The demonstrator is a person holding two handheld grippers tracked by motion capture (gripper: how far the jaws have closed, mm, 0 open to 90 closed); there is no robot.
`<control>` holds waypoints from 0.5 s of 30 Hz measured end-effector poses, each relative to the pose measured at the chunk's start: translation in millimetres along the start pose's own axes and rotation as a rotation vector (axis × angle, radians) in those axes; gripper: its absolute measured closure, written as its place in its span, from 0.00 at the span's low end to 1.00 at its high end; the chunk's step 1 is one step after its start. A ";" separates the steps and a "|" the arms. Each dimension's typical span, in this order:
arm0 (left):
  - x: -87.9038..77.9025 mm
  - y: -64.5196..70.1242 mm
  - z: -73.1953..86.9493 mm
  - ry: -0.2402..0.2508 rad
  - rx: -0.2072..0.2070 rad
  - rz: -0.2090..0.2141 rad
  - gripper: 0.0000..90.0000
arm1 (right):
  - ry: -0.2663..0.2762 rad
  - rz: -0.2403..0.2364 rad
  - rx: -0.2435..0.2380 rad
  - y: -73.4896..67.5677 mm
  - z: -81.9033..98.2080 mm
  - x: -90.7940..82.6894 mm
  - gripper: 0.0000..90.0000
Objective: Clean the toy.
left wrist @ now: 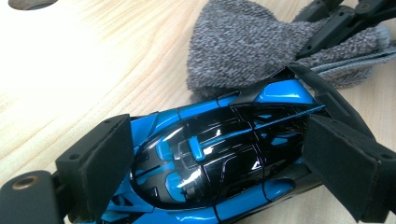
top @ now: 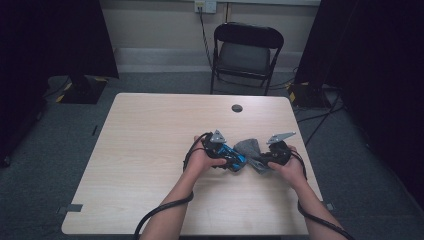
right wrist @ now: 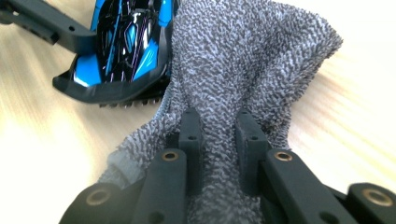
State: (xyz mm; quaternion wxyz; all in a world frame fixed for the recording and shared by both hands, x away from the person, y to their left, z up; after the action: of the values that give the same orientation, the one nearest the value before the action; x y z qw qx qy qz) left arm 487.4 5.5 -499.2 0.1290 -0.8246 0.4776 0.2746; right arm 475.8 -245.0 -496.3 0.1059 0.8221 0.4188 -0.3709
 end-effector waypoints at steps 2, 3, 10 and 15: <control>0.0 0.0 -0.1 -0.001 0.000 0.000 0.10 | 0.000 -0.002 0.000 -0.4 2.5 -2.5 0.85; 0.0 0.0 0.0 0.000 0.000 0.000 0.10 | -0.002 -0.003 0.003 -1.2 4.0 -4.2 0.85; 0.0 0.1 -0.4 -0.004 0.000 -0.001 0.10 | -0.005 -0.005 0.005 -3.7 13.1 -13.3 0.85; -0.1 0.1 -0.1 -0.003 0.000 -0.001 0.10 | -0.013 -0.011 0.002 -7.1 21.0 -21.5 0.85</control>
State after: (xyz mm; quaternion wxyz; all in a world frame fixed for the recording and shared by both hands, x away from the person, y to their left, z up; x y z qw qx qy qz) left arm 487.4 5.4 -499.0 0.1296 -0.8246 0.4768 0.2757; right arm 451.4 -263.9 -495.1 0.1058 0.8173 0.4224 -0.3774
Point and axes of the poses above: each handheld gripper's, and its own axes: x roughly forward along the jaws, z roughly out of its underside, y roughly to its right, the point moved 2 cm from there along x, roughly forward along the jaws, and after that the axes turned 2 degrees about y, right-handed, at the moved point
